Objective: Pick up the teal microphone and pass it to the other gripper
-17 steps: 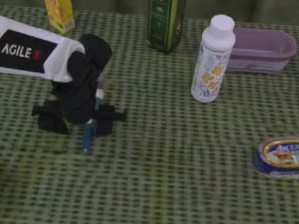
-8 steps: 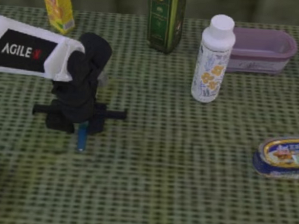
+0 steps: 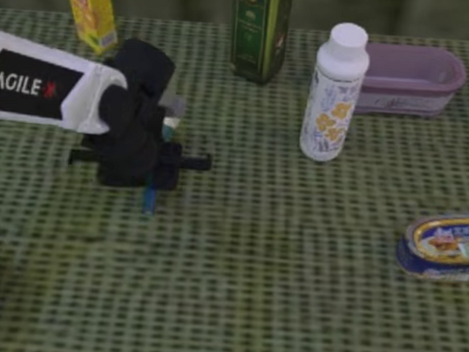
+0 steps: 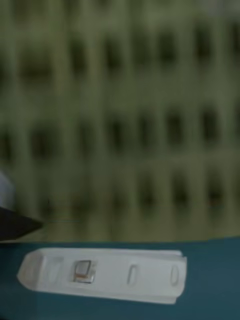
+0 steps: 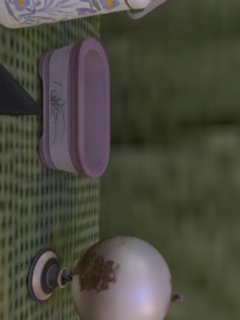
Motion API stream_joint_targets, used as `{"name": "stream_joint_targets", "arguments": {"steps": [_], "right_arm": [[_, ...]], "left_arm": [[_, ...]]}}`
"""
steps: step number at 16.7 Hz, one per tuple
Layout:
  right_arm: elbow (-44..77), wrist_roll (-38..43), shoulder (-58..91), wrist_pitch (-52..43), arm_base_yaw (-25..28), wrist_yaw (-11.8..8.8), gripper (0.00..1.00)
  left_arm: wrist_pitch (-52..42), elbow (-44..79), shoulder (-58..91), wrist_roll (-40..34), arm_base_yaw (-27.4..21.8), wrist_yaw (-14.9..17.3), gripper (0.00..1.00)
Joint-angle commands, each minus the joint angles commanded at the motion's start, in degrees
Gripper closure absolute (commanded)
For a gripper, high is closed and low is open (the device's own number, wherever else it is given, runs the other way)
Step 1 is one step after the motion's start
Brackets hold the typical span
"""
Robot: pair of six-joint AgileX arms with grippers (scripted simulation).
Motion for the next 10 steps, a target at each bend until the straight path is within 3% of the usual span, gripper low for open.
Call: {"name": "stream_joint_targets", "arguments": {"steps": [10], "right_arm": [[0.0,0.0,0.0,0.0,0.0,0.0,0.00]], "left_arm": [[48.7,-14.2,-10.1,11.1,1.4,15.9,1.00]]}}
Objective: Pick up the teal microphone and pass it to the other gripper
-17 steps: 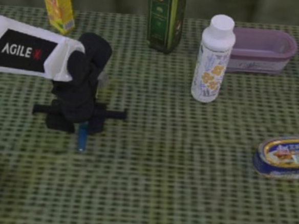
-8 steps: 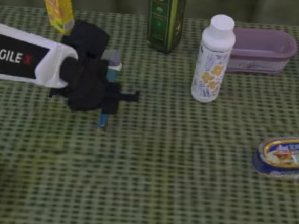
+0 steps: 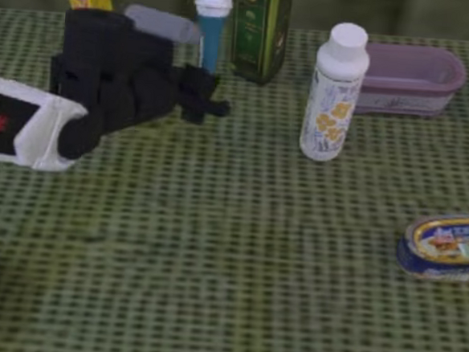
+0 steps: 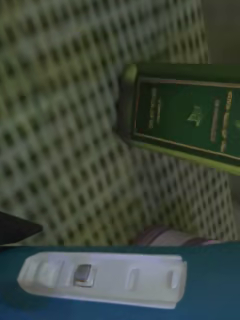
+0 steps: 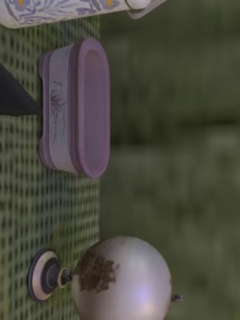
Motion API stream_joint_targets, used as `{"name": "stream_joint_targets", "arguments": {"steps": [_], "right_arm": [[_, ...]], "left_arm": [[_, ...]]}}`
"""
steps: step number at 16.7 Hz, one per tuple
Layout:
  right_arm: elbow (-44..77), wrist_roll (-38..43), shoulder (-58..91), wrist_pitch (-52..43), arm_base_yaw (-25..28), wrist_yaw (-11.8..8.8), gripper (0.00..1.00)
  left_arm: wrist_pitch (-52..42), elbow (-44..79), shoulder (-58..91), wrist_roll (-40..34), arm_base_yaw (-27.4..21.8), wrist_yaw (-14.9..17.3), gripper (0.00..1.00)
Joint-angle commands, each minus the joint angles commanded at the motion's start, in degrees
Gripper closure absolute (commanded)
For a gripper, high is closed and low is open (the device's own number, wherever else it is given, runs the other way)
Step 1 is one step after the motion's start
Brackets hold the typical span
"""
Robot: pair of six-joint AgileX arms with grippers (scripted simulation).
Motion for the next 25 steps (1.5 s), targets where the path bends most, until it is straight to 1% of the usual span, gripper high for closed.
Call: {"name": "stream_joint_targets", "arguments": {"steps": [2,4,7,9,14,15,17,22,23,25], "right_arm": [[0.0,0.0,0.0,0.0,0.0,0.0,0.00],[0.0,0.0,0.0,0.0,0.0,0.0,0.00],[0.0,0.0,0.0,0.0,0.0,0.0,0.00],[0.0,0.0,0.0,0.0,0.0,0.0,0.00],[0.0,0.0,0.0,0.0,0.0,0.0,0.00],[0.0,0.0,0.0,0.0,0.0,0.0,0.00],[0.0,0.0,0.0,0.0,0.0,0.0,0.00],[0.0,0.0,0.0,0.0,0.0,0.0,0.00],[0.0,0.0,0.0,0.0,0.0,0.0,0.00],[0.0,0.0,0.0,0.0,0.0,0.0,0.00]], "left_arm": [[9.2,-2.8,-2.6,2.2,0.3,3.0,1.00],[16.4,-5.0,-5.2,4.1,0.6,5.5,1.00],[22.6,-6.9,-8.0,6.1,0.9,8.0,1.00],[23.7,-7.2,-8.6,6.4,1.0,8.5,1.00],[23.6,-7.1,-8.5,6.4,0.5,8.1,1.00],[23.8,-7.4,-9.0,6.3,-0.2,7.4,1.00],[24.6,-8.8,-10.7,5.9,-3.0,4.3,1.00],[27.1,-13.6,-16.8,4.3,-12.5,-6.1,1.00],[27.5,-14.3,-17.7,4.0,-13.8,-7.4,1.00],[27.8,-14.7,-18.3,3.8,-14.6,-8.3,1.00]]}}
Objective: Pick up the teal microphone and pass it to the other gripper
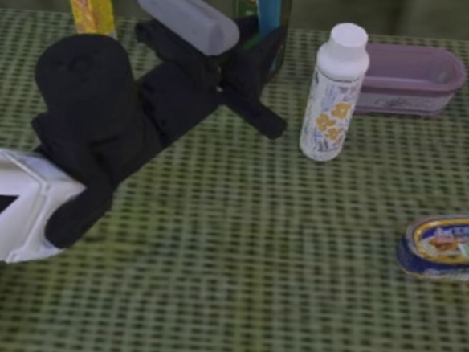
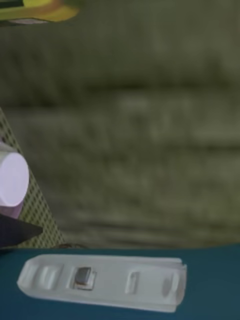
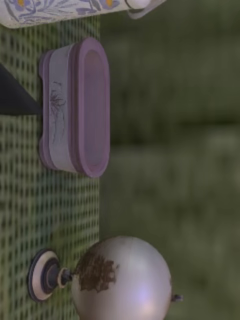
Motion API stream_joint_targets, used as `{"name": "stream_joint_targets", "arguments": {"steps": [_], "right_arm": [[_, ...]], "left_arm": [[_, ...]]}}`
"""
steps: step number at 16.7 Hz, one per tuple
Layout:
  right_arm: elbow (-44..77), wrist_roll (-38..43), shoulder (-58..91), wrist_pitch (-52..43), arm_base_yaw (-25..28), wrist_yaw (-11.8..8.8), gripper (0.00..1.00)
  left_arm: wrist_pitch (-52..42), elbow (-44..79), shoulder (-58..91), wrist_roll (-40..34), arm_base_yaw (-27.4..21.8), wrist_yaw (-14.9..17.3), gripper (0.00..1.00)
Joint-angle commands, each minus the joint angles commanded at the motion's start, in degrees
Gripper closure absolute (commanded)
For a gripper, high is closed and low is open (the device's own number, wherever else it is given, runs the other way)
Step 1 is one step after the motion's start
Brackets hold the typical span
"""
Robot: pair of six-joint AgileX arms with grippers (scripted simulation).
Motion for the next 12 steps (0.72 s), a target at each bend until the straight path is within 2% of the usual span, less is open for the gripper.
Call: {"name": "stream_joint_targets", "arguments": {"steps": [10,12], "right_arm": [[0.1,0.0,0.1,0.0,0.1,0.0,0.00],[1.6,-0.1,2.0,1.0,1.1,-0.8,0.00]], "left_arm": [[0.0,0.0,0.0,0.0,0.0,0.0,1.00],[0.0,0.0,0.0,0.0,0.0,0.0,1.00]]}}
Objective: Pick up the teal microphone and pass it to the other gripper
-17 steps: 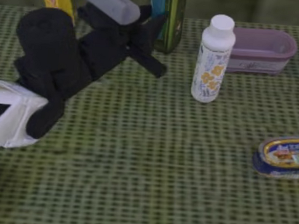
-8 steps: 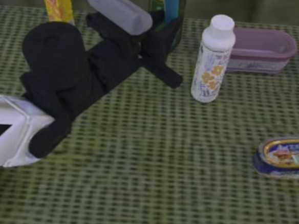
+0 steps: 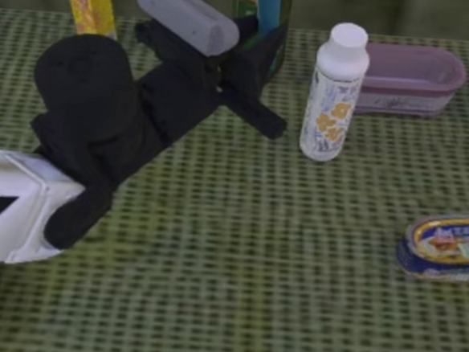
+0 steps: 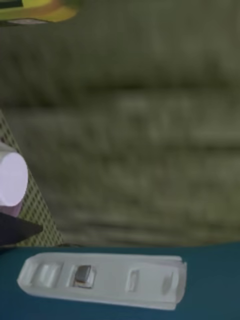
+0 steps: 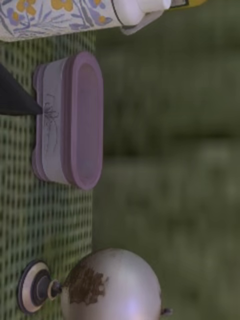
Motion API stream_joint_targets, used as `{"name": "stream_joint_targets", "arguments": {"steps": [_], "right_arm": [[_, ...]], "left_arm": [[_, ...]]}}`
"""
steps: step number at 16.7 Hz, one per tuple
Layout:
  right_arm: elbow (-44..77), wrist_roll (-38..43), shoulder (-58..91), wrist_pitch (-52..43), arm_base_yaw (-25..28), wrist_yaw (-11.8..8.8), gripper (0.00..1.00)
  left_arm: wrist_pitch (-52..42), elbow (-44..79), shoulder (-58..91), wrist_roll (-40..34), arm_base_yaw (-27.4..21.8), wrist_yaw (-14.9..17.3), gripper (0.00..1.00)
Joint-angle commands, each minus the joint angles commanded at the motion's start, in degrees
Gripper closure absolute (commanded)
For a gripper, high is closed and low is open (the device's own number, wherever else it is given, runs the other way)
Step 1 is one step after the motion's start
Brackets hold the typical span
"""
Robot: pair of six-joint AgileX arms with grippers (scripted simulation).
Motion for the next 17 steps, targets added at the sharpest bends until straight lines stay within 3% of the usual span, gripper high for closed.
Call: {"name": "stream_joint_targets", "arguments": {"steps": [4,13,17], "right_arm": [[7.6,-0.6,10.9,4.6,5.1,-3.5,0.00],[30.1,-2.3,51.8,17.6,21.1,-14.6,0.00],[38.0,-3.0,63.8,22.4,26.4,-18.2,0.00]], "left_arm": [[0.0,0.0,0.0,0.0,0.0,0.0,1.00],[0.0,0.0,0.0,0.0,0.0,0.0,1.00],[0.0,0.0,0.0,0.0,0.0,0.0,1.00]]}}
